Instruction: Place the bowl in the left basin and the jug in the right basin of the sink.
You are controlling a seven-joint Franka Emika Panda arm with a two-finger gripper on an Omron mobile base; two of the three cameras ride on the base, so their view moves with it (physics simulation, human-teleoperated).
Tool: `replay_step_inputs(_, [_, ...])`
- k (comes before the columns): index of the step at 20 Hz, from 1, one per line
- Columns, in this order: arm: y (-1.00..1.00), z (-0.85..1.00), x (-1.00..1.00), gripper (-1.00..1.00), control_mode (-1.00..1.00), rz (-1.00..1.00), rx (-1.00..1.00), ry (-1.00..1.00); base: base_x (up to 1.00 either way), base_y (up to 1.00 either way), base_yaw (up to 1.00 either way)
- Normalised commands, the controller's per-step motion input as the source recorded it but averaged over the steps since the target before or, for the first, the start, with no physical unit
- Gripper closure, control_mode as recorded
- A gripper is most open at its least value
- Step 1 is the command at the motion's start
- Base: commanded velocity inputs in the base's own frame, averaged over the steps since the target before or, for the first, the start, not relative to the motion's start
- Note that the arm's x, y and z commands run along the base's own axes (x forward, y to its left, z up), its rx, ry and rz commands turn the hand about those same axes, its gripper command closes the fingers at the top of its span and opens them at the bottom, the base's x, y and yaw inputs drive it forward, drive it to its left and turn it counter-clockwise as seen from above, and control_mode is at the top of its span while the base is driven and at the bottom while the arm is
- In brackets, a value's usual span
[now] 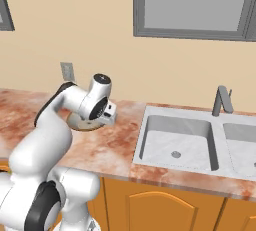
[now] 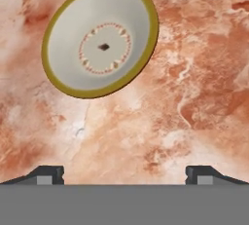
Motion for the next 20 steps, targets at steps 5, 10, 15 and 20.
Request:
replay_step_inputs(5, [0.0, -0.31, 0.45, -1.0, -1.0, -0.01, 0.04, 0.0, 0.0, 0.0, 0.0])
replay_step_inputs(10, [0.0, -0.32, 0.49, -1.0, -1.0, -0.03, 0.03, 0.0, 0.0, 0.0, 0.0])
replay_step_inputs(15, [0.0, -0.28, 0.41, -1.0, -1.0, -0.02, 0.05, 0.0, 0.0, 0.0, 0.0])
replay_step_inputs(20, [0.0, -0.28, 0.39, -1.0, -1.0, -0.01, 0.05, 0.0, 0.0, 0.0, 0.0])
